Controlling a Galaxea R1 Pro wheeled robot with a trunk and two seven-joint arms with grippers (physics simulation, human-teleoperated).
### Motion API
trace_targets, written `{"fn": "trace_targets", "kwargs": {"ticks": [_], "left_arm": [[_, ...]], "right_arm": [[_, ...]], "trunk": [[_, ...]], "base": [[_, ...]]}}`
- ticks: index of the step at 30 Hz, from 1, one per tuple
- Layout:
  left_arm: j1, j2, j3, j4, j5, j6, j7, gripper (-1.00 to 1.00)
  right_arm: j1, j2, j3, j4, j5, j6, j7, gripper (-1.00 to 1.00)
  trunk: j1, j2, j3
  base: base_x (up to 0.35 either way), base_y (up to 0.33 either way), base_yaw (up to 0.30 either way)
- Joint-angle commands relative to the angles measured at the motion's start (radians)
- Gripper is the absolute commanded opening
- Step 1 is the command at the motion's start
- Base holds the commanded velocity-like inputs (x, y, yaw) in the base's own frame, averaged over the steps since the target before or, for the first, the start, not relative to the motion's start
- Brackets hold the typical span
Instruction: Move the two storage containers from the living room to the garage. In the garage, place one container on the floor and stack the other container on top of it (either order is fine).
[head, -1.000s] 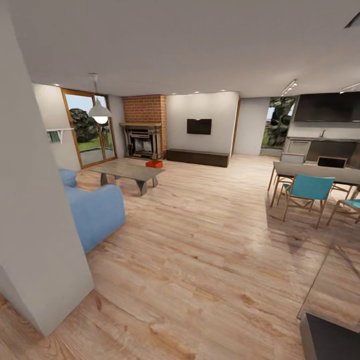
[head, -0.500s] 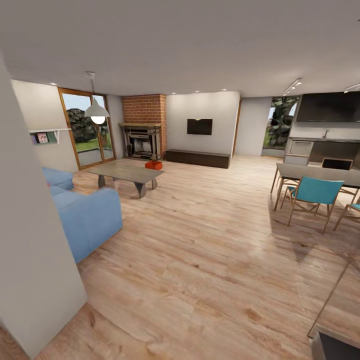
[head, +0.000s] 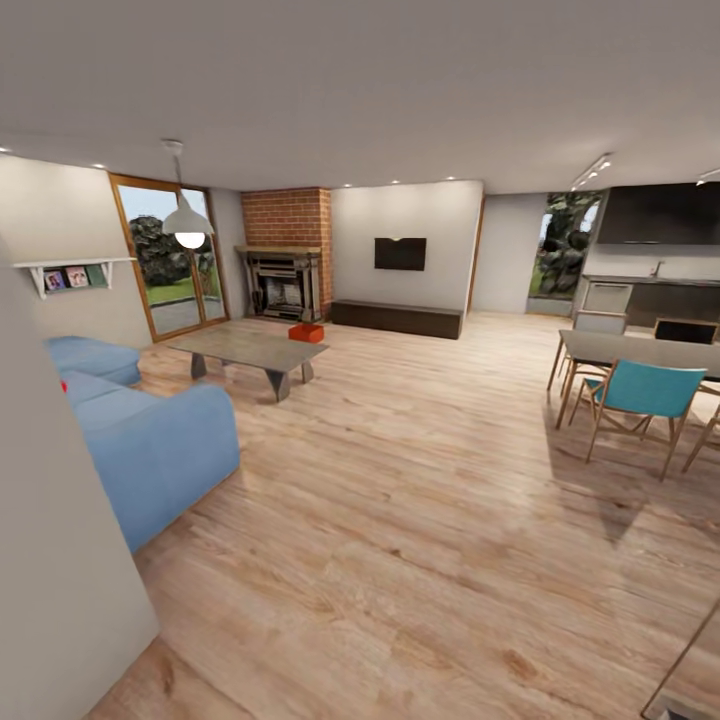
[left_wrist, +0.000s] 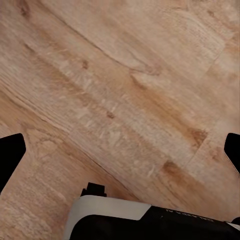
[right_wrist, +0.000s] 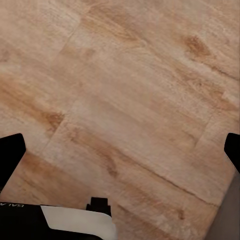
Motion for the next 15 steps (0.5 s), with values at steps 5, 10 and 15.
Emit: {"fn": "trace_targets", "kwargs": {"ticks": [5,10,15], "left_arm": [[-0.001,-0.001,0.007,0.003,0.002,-0.004,-0.008,1.00],[-0.001,0.001,0.007,0.003,0.002,-0.004,-0.008,1.00],[-0.001,0.001,0.007,0.003,0.002,-0.004,-0.008,1.00]], "right_arm": [[0.000,0.000,0.006,0.000,0.001,-0.003,-0.002,1.00],[0.000,0.000,0.006,0.001,0.001,-0.003,-0.002,1.00],[0.000,0.000,0.006,0.000,0.001,-0.003,-0.002,1.00]], "trunk": [[0.001,-0.001,0.000],[0.001,-0.001,0.000],[0.001,-0.001,0.000]], "base": [[0.325,0.000,0.000],[0.325,0.000,0.000],[0.325,0.000,0.000]]}}
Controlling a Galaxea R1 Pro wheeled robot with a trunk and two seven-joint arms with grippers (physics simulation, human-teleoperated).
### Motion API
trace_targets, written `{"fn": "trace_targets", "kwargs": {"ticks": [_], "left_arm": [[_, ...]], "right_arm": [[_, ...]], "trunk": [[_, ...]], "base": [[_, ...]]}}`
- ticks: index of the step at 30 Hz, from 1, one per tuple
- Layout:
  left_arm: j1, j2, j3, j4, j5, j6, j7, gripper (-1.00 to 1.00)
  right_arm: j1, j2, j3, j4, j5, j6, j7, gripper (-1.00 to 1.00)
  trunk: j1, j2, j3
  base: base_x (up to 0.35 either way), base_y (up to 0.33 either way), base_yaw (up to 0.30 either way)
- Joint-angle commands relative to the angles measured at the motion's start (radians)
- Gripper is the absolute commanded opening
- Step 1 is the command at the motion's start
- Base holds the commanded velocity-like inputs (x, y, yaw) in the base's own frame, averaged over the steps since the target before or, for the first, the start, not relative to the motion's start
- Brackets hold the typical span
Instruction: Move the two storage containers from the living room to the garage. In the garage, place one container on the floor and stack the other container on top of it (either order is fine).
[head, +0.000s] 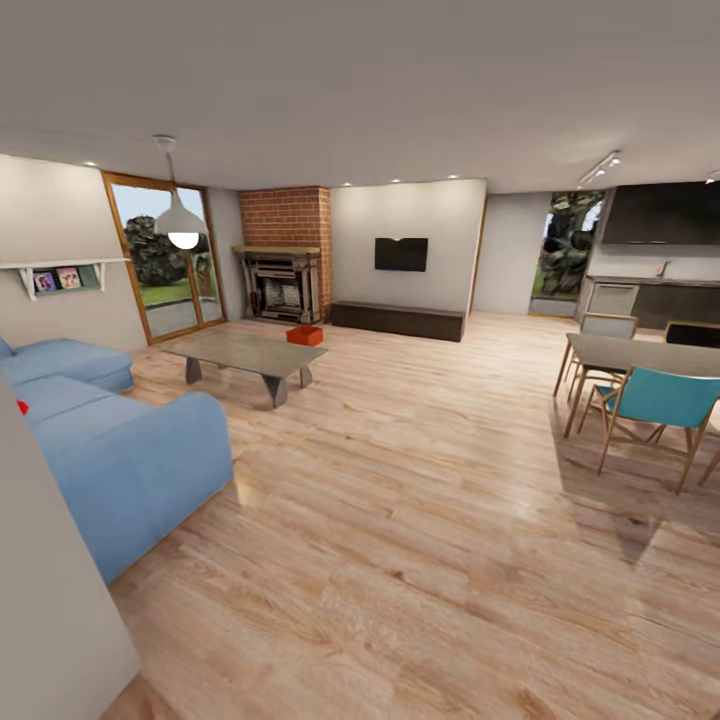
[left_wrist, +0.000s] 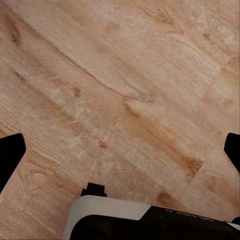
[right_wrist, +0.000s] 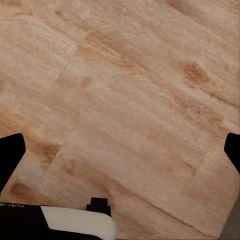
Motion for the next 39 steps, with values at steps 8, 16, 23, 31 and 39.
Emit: {"fn": "trace_targets", "kwargs": {"ticks": [8,16,23,31,39], "left_arm": [[-0.001,-0.001,0.007,0.003,0.003,-0.004,-0.008,1.00],[-0.001,-0.001,0.007,0.003,0.003,-0.004,-0.008,1.00],[-0.001,-0.003,0.007,0.003,0.003,-0.004,-0.008,1.00],[-0.001,-0.004,0.006,0.003,0.003,-0.004,-0.008,1.00],[-0.001,-0.001,0.006,0.003,0.003,-0.004,-0.008,1.00]], "right_arm": [[0.000,0.000,0.007,0.002,0.001,-0.003,-0.002,1.00],[0.000,0.000,0.007,0.002,0.001,-0.003,-0.002,1.00],[0.000,0.000,0.007,0.002,0.001,-0.003,-0.002,1.00],[0.000,0.000,0.007,0.001,0.001,-0.003,-0.002,1.00],[0.000,0.000,0.007,0.002,0.001,-0.003,-0.002,1.00]], "trunk": [[0.001,-0.001,0.000],[0.001,-0.001,0.000],[0.001,-0.001,0.000],[0.001,-0.001,0.000],[0.001,-0.001,0.000]], "base": [[0.324,0.000,0.000],[0.325,0.000,0.000],[0.325,0.000,0.000],[0.325,0.000,0.000],[0.325,0.000,0.000]]}}
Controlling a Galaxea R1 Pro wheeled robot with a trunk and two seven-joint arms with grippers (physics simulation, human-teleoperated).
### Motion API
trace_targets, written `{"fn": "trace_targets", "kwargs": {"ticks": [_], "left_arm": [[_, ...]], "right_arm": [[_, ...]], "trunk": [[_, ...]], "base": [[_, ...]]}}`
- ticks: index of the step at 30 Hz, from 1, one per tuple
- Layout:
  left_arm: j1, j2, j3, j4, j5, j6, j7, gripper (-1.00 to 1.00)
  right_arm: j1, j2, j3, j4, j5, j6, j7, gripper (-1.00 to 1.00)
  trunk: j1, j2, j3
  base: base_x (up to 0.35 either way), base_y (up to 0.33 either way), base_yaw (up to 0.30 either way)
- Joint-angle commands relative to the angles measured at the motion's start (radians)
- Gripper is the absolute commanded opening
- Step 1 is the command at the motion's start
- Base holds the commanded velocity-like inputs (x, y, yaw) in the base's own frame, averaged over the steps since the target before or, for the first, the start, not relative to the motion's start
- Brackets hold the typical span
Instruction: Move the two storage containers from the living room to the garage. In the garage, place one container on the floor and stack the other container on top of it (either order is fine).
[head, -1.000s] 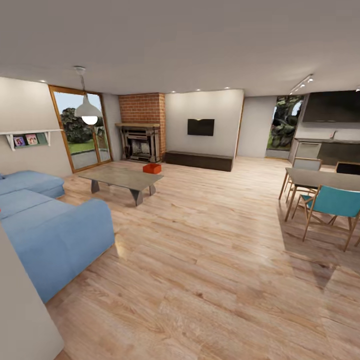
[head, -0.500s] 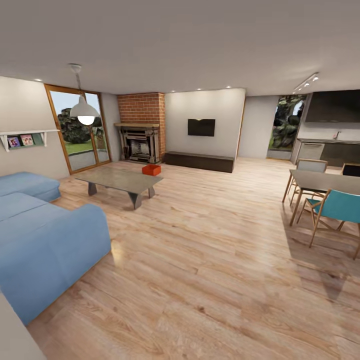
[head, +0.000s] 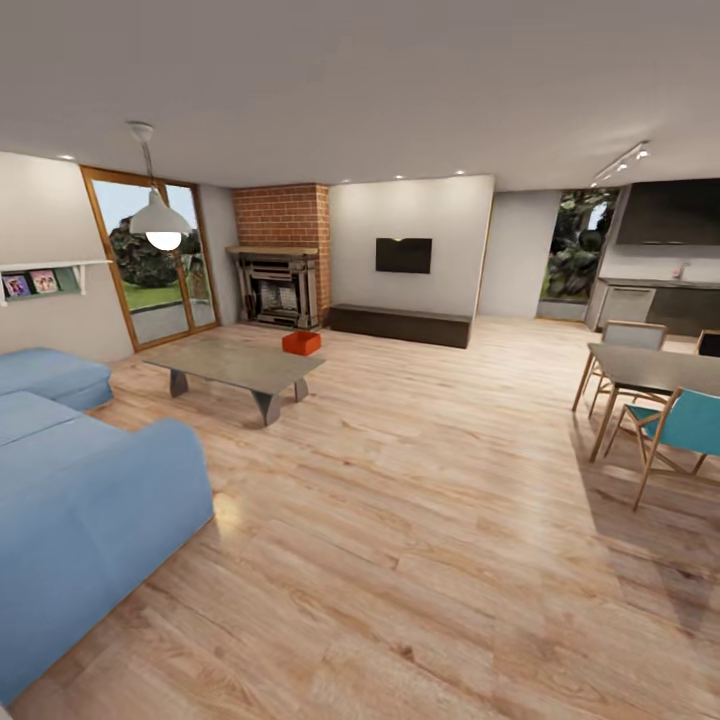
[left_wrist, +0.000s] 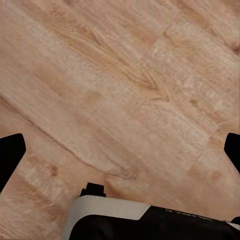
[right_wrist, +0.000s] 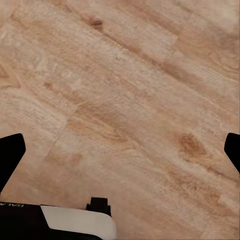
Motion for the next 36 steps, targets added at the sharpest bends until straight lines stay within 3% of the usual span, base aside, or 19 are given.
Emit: {"fn": "trace_targets", "kwargs": {"ticks": [1,36], "left_arm": [[-0.001,0.000,0.007,0.003,0.003,-0.004,-0.008,1.00],[0.000,-0.003,0.007,0.003,0.003,-0.004,-0.008,1.00]], "right_arm": [[0.000,0.000,0.005,0.001,0.001,-0.003,-0.002,1.00],[0.000,0.023,0.001,0.004,-0.008,-0.003,-0.008,1.00]], "trunk": [[0.001,-0.001,0.000],[0.001,-0.001,0.000]], "base": [[0.325,0.000,0.000],[0.325,0.000,0.000]]}}
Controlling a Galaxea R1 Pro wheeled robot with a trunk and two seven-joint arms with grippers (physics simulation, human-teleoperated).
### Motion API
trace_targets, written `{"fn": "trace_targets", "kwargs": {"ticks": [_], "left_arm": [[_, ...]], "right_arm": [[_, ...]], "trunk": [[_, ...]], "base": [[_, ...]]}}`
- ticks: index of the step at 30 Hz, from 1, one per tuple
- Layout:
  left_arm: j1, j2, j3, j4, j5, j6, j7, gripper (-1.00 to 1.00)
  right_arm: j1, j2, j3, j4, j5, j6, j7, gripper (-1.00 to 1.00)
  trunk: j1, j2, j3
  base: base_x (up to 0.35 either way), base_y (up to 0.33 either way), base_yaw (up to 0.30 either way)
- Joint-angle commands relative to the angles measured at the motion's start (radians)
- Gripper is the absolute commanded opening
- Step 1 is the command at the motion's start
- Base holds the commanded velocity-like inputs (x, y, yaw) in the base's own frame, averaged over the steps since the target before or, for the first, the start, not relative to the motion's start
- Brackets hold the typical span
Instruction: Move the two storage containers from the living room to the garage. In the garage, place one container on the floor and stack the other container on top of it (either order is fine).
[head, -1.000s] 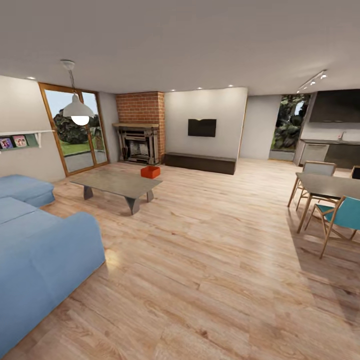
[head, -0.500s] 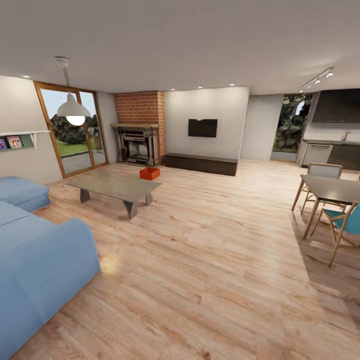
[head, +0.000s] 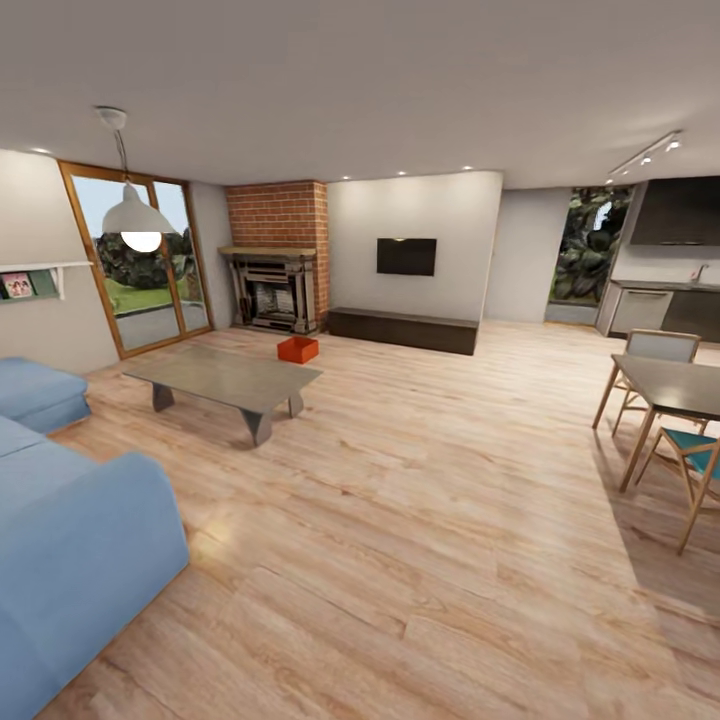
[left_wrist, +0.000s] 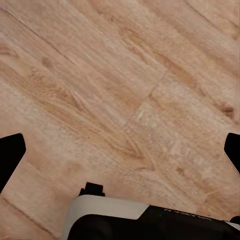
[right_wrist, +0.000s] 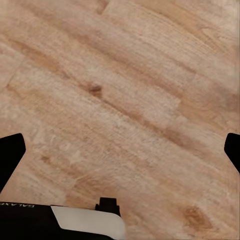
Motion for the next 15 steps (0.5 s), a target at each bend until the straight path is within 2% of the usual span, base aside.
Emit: {"fn": "trace_targets", "kwargs": {"ticks": [1,15], "left_arm": [[-0.001,0.001,0.007,0.003,0.003,-0.004,-0.008,1.00],[-0.001,0.001,0.007,0.003,0.003,-0.004,-0.008,1.00]], "right_arm": [[0.000,-0.001,0.006,-0.001,0.001,-0.003,-0.004,1.00],[0.000,-0.003,0.013,-0.003,0.007,-0.004,-0.008,1.00]], "trunk": [[0.001,-0.001,0.000],[0.001,-0.001,0.000]], "base": [[0.325,0.000,0.000],[0.325,0.000,0.000]]}}
